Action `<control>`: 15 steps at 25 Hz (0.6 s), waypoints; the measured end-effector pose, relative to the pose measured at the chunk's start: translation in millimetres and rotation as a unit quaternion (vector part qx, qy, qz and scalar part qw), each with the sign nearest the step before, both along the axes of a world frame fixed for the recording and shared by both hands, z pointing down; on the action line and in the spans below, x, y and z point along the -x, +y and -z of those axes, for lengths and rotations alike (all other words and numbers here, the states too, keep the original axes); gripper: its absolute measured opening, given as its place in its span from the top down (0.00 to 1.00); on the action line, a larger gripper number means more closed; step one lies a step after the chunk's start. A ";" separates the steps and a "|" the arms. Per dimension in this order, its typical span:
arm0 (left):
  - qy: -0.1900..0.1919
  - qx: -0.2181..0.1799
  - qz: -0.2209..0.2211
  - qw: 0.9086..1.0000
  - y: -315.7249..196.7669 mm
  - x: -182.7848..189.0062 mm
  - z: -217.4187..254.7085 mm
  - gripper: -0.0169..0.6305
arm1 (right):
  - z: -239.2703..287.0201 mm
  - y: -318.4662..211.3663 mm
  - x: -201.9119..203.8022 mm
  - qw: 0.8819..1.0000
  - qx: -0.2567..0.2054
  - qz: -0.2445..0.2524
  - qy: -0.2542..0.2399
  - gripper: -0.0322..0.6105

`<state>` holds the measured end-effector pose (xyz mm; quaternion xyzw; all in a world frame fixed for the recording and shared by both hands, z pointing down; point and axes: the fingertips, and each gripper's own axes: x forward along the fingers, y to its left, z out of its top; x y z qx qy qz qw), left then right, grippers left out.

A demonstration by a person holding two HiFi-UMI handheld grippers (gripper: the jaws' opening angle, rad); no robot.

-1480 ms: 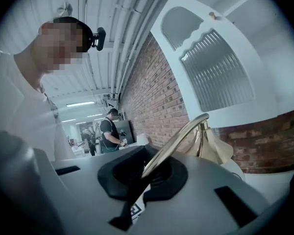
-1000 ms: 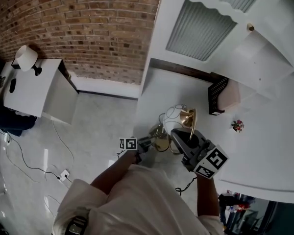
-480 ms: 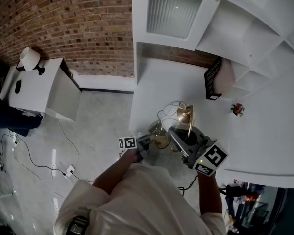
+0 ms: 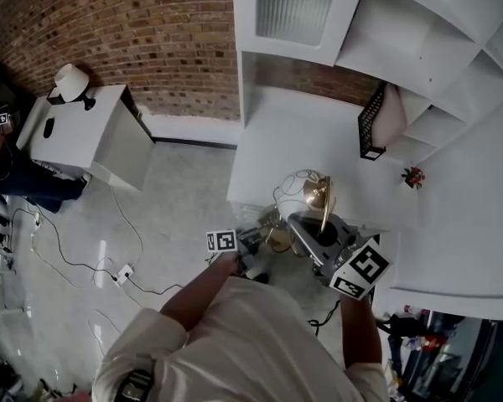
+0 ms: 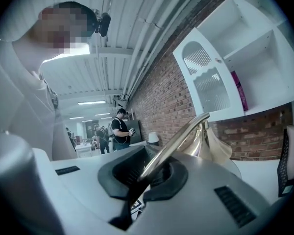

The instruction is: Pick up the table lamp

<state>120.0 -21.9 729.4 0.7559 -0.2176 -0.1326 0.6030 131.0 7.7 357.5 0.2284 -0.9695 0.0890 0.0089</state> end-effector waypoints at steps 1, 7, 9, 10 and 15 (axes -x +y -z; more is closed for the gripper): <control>-0.008 -0.002 0.004 1.000 4.3 2.9 -0.2 0.74 | -0.1 5.5 0.7 1.000 -0.002 0.004 0.000 0.93; -0.002 0.005 0.034 0.999 26.3 17.2 0.2 0.75 | -2.3 30.2 8.4 1.000 -0.007 0.024 0.001 0.93; 0.000 0.007 0.040 0.999 32.1 23.3 1.7 0.75 | -0.5 35.0 12.1 1.000 -0.007 0.027 -0.004 0.93; 0.001 0.008 0.041 0.999 34.6 26.3 2.5 0.75 | 0.8 36.9 14.5 1.000 -0.006 0.027 -0.006 0.93; 0.006 0.006 0.043 0.999 40.9 37.8 6.1 0.75 | 5.1 44.4 28.7 0.999 -0.008 0.029 -0.011 0.93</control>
